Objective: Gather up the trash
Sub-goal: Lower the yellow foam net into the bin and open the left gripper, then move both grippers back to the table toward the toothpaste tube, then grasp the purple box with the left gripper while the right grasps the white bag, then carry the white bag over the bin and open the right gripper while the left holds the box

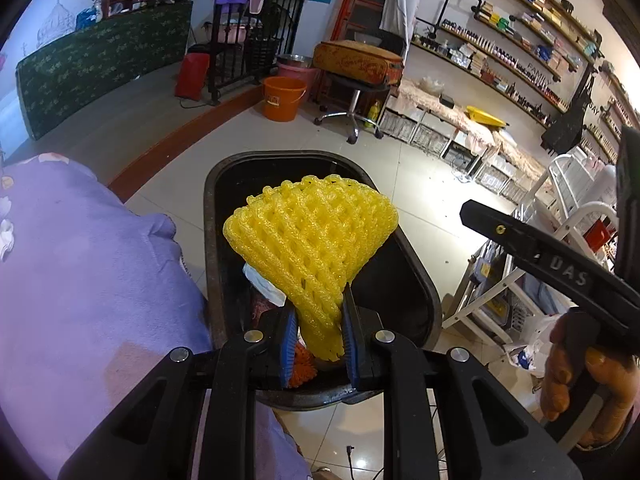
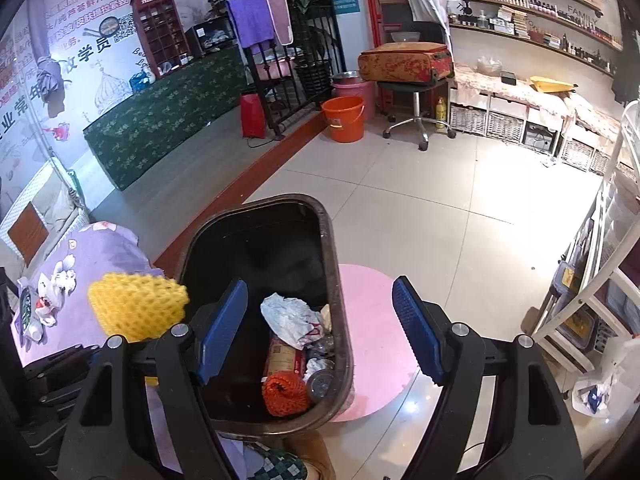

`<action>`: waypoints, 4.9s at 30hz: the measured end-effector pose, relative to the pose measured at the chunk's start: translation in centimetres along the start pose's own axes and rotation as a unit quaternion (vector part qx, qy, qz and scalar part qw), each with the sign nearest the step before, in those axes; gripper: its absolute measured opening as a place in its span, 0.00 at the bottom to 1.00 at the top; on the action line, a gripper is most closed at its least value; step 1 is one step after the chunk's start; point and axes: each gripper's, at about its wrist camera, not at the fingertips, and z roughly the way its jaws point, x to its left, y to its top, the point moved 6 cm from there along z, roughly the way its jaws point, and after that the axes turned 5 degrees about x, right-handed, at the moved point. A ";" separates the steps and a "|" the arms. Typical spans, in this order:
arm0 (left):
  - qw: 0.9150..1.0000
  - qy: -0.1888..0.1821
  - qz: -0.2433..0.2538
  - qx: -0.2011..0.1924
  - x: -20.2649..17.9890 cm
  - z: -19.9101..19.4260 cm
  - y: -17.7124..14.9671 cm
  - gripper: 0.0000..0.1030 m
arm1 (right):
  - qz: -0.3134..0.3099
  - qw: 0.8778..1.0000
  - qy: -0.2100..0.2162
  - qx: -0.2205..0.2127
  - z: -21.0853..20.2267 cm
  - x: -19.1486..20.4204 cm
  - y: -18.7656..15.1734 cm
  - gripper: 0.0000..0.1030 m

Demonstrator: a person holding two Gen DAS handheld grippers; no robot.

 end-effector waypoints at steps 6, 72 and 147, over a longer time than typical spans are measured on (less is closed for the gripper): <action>1.000 -0.011 0.004 0.016 -0.6 1.1 0.4 0.43 | 0.005 1.000 -0.002 -0.001 0.0 -0.3 0.2 0.73; 0.908 0.275 -0.285 -0.136 24.9 -21.2 -16.9 0.94 | -0.296 0.921 0.238 0.087 -0.3 35.0 -10.8 0.83; 0.875 0.321 -0.314 -0.181 31.1 -25.4 -14.0 0.11 | -0.339 0.890 0.286 0.102 -0.6 41.1 -10.3 0.05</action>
